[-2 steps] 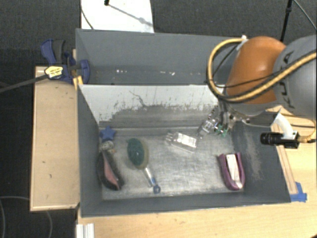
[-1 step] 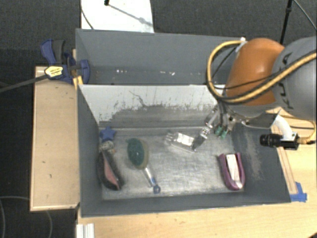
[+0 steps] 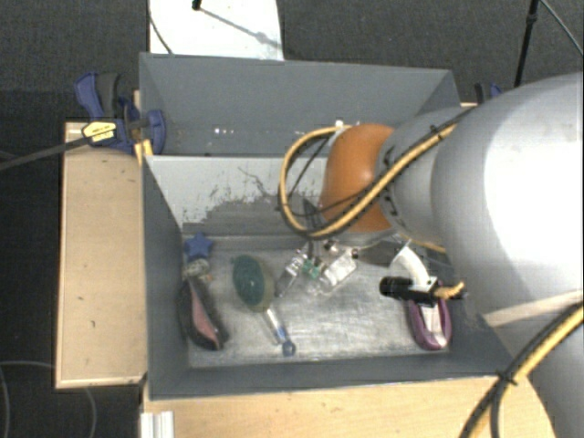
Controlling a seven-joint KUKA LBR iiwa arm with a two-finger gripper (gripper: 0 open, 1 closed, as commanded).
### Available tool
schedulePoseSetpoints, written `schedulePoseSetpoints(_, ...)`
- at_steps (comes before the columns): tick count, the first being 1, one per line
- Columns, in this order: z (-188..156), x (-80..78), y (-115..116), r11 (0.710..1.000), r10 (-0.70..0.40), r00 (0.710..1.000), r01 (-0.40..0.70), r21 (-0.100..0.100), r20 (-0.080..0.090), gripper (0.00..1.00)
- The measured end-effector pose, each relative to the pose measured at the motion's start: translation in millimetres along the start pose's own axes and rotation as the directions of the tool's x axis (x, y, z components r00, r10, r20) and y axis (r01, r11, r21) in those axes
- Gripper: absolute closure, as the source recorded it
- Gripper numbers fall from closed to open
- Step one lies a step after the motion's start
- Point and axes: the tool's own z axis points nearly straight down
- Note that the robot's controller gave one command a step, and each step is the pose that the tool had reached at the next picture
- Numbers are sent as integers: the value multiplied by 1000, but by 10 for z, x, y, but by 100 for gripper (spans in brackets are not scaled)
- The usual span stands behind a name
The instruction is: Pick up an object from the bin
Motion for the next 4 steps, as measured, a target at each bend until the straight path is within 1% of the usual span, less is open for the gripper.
schedulePoseSetpoints(1,-200,367,644,976,-216,976,216,1,-4,0)
schedulePoseSetpoints(2,-317,1043,1087,980,-198,980,198,-2,-5,0)
schedulePoseSetpoints(3,-303,1022,1056,980,-197,980,197,7,-10,100)
schedulePoseSetpoints(4,-494,1000,1045,974,-226,974,226,0,-3,100)
